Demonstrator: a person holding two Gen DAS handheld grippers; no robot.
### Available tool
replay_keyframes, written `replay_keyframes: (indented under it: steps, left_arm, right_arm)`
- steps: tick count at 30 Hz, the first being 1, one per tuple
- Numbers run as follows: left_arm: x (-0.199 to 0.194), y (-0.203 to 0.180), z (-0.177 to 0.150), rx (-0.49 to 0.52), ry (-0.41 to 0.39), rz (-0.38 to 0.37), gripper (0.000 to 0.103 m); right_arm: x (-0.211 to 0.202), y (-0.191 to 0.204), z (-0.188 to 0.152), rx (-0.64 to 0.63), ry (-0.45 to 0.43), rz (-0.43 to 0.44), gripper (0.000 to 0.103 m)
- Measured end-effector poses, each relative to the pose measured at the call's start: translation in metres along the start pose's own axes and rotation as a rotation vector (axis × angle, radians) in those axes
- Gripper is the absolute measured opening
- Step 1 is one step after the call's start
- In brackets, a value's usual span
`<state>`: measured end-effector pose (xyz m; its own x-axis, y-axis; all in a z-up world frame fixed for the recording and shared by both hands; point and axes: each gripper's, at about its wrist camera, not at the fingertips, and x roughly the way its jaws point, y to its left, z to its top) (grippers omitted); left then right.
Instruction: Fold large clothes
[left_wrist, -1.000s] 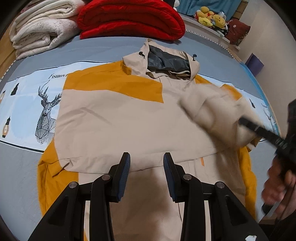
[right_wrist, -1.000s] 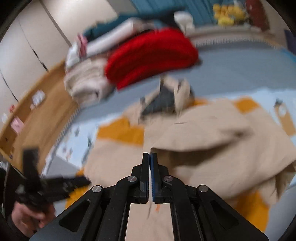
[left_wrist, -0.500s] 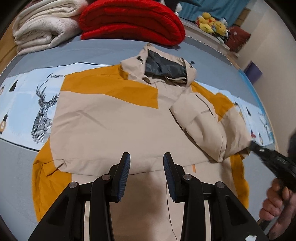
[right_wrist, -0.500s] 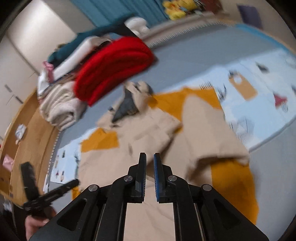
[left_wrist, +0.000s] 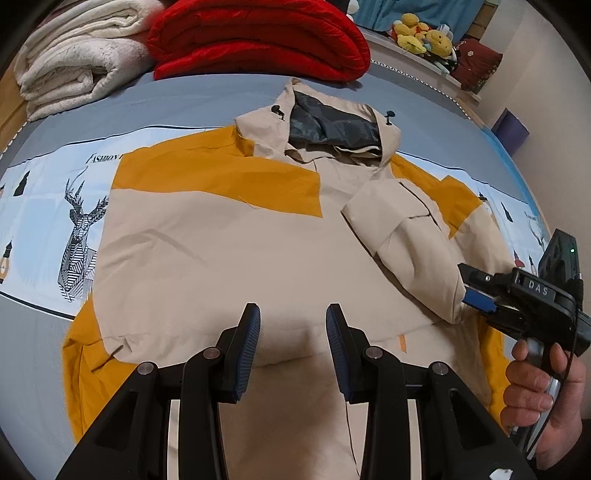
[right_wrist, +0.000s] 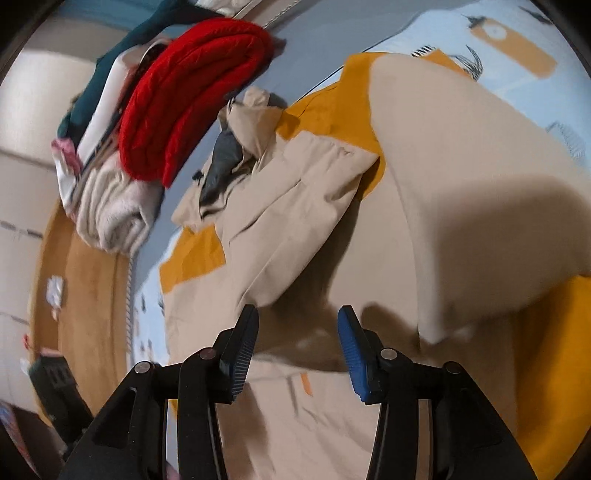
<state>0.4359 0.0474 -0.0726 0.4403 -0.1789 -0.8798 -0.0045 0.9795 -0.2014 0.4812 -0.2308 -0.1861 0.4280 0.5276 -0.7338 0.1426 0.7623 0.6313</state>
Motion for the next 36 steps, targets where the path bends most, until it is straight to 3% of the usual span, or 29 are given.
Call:
replay_keyframes:
  steps: [5,9,11,12,15,18,20,22,24,25,28,36]
  left_arm:
    - [-0.004,0.012,0.005,-0.026,-0.005,-0.012,0.033]
    - [-0.005,0.021,0.006,-0.042,-0.001,-0.014,0.033]
    - [-0.006,0.027,0.006,-0.054,0.000,-0.014,0.033]
    - [-0.008,0.029,0.006,-0.058,-0.001,-0.015,0.033]
    - [-0.013,0.036,0.004,-0.072,-0.005,-0.017,0.033]
    - [-0.016,0.041,0.001,-0.080,-0.006,-0.021,0.033]
    - [-0.019,0.045,0.000,-0.085,-0.008,-0.020,0.033]
    - [-0.020,0.048,-0.002,-0.093,-0.005,-0.018,0.033]
    - [-0.021,0.052,-0.003,-0.110,0.000,-0.030,0.033]
    - [-0.021,0.053,-0.003,-0.118,0.003,-0.037,0.033]
    - [-0.021,0.057,-0.005,-0.142,0.011,-0.056,0.035]
    - [-0.023,0.079,-0.006,-0.221,0.013,0.000,0.035]
  right_arm:
    - [0.004,-0.015,0.010,0.118,-0.021,0.059,0.046]
    - [0.015,-0.014,0.014,0.127,-0.013,0.063,0.046]
    - [0.022,-0.007,0.014,0.095,-0.018,0.073,0.038]
    - [0.021,-0.002,0.014,0.076,-0.037,0.075,0.022]
    - [0.011,0.025,0.011,-0.052,-0.140,0.045,0.010]
    - [0.000,0.078,-0.009,-0.303,-0.201,0.089,0.010]
    - [-0.001,0.111,-0.035,-0.483,-0.156,0.157,0.010]
    - [0.009,0.131,-0.057,-0.584,-0.060,0.198,0.013]
    - [0.025,0.135,-0.072,-0.600,0.051,0.198,0.019]
    - [0.030,0.134,-0.075,-0.596,0.076,0.182,0.025]
    - [0.037,0.128,-0.080,-0.582,0.122,0.102,0.029]
    - [-0.009,0.104,-0.060,-0.507,0.031,0.003,0.031]
